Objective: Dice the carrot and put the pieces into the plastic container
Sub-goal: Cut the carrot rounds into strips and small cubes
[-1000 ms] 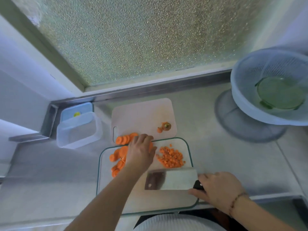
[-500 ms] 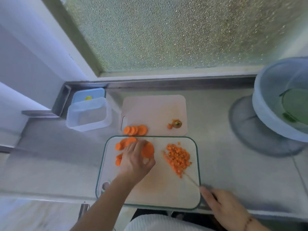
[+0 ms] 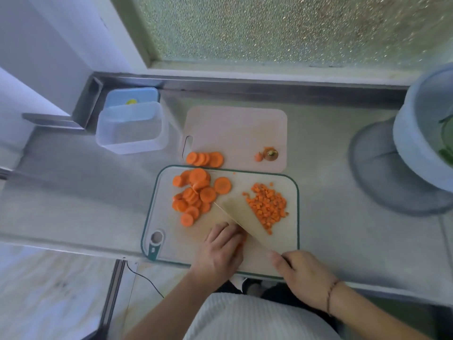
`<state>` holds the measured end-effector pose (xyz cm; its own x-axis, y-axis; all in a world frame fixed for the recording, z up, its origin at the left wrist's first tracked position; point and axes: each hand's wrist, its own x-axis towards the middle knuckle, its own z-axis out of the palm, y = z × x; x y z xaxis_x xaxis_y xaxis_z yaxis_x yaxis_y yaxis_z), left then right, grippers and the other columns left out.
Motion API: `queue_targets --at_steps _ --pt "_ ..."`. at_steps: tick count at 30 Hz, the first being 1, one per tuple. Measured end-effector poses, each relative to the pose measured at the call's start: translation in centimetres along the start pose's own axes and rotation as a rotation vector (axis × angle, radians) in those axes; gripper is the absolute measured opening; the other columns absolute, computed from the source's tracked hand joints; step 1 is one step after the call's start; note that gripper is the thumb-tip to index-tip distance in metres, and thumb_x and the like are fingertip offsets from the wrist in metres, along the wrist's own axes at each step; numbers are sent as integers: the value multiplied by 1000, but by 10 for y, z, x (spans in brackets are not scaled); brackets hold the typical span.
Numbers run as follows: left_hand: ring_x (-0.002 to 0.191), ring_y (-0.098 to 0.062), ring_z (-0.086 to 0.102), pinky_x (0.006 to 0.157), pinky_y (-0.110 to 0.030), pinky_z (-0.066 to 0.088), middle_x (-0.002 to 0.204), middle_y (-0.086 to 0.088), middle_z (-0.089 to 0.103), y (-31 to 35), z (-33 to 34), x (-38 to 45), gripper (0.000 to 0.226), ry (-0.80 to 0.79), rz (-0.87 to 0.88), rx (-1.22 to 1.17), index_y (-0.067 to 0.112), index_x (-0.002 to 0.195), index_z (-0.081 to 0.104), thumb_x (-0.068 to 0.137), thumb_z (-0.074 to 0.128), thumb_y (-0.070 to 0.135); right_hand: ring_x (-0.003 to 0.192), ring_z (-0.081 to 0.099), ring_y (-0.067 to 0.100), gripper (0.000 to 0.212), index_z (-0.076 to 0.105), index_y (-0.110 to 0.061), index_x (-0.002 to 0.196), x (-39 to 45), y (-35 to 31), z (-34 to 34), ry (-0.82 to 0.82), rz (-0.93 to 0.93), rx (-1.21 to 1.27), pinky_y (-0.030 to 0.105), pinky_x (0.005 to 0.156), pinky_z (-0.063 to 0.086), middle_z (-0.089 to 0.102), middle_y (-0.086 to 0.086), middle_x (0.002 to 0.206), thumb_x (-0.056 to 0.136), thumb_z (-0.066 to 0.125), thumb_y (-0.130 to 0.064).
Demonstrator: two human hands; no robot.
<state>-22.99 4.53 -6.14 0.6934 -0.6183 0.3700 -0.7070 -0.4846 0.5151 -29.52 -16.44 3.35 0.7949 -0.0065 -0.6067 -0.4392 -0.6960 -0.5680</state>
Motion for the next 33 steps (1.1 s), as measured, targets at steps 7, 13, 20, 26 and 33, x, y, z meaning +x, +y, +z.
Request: queue_targets --at_steps 7,13,20,26,33 --pt "110 -35 63 94 -42 54 115 -11 69 -1 2 -4 19 26 -8 -52 0 104 75 85 76 1 43 43 11 67 37 -17 51 -10 2 7 33 -11 -96 22 46 32 41 0 45 76 18 -76" --pt "110 -33 64 93 -41 54 116 -10 69 -2 2 -5 17 32 -27 -77 1 105 74 88 73 3 42 39 10 64 36 -20 52 -8 1 11 11 22 -49 25 49 35 37 -2 43 76 16 -75" --pt "103 -32 64 91 -38 54 112 -10 69 -3 1 -5 17 43 -16 -54 2 106 75 89 73 4 43 38 7 63 33 -20 50 11 -11 12 4 -3 23 30 53 41 36 -4 41 83 21 -72" --pt "98 -32 65 85 -39 55 104 -8 71 -1 1 -7 9 92 -22 -38 2 96 76 87 76 5 43 38 9 61 35 -19 51 -16 -1 11 -4 28 -5 22 48 32 37 -3 41 80 20 -71" --pt "101 -31 68 86 -39 56 105 -8 73 -1 1 -5 12 98 -22 -59 2 96 77 84 79 2 48 43 13 72 41 -19 55 -5 -3 22 -25 46 -74 31 55 41 43 -2 48 74 9 -80"
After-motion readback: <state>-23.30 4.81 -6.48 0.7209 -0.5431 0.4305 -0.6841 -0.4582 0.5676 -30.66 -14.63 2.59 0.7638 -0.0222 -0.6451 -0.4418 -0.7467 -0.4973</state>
